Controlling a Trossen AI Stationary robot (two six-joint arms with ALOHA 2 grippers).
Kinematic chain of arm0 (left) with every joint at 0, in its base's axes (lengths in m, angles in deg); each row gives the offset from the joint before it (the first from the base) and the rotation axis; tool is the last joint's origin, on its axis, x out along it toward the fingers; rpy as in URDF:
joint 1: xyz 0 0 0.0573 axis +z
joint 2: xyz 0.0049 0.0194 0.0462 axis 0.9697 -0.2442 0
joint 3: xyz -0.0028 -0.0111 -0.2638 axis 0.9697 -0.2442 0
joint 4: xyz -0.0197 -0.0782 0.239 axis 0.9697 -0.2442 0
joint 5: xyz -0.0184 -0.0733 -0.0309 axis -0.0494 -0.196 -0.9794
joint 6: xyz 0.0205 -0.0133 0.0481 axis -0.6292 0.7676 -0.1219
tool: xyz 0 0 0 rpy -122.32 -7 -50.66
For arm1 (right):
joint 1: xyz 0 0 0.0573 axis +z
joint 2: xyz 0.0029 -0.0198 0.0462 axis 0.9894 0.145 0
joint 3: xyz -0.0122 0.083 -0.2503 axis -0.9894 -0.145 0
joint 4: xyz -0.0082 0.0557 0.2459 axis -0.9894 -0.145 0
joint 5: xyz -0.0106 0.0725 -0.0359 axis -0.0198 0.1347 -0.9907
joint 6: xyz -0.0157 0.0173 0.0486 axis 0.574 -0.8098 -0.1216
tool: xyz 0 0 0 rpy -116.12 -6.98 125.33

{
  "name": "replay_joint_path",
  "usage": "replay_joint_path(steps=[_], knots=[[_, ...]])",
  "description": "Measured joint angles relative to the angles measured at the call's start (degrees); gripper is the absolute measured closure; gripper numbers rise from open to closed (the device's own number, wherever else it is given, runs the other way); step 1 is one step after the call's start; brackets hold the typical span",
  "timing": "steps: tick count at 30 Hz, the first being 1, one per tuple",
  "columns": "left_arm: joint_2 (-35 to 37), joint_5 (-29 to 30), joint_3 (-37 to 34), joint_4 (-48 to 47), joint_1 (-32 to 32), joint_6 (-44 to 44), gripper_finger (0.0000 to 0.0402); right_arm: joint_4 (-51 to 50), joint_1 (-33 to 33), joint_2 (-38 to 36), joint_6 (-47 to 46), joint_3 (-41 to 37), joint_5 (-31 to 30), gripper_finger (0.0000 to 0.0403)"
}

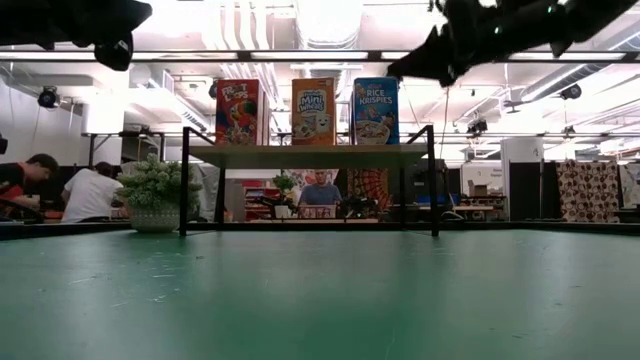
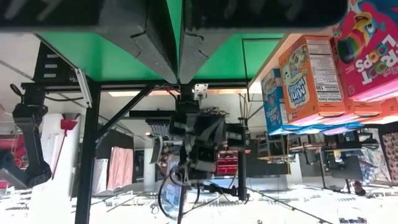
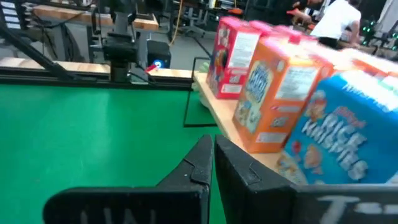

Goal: Stack cereal on shelf
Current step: Adjust the orange cereal boxes on the shelf

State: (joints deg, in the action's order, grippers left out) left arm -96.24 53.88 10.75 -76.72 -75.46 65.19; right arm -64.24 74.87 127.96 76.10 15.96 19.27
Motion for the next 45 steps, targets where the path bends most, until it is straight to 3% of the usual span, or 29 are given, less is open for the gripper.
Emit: replay_joint_path(steps=[5,11,19,33,39,45], knots=[[-0.2,0.0,0.0,0.6,0.0,0.3,0.0402,10.7,0.0,6.4,-2.3,-2.7,-0.7,0.0394],[-0.2,0.1,0.0,0.7,0.0,1.1,0.0402,18.3,0.2,16.8,-2.7,-0.1,-5.9,0.0394],[-0.2,0.1,0.0,0.7,0.0,1.8,0.0402,18.3,0.2,25.1,-0.7,7.0,-11.3,0.0394],[-0.2,0.1,0.0,0.6,0.0,1.7,0.0402,18.1,0.1,26.9,2.8,11.5,-16.6,0.0394],[-0.2,0.1,0.0,0.6,0.0,1.4,0.0402,19.5,-0.2,31.4,5.7,14.4,-17.2,0.0394],[-0.2,0.1,0.0,0.6,0.0,1.8,0.0402,16.4,-0.2,35.7,8.5,18.3,-24.7,0.0394]])
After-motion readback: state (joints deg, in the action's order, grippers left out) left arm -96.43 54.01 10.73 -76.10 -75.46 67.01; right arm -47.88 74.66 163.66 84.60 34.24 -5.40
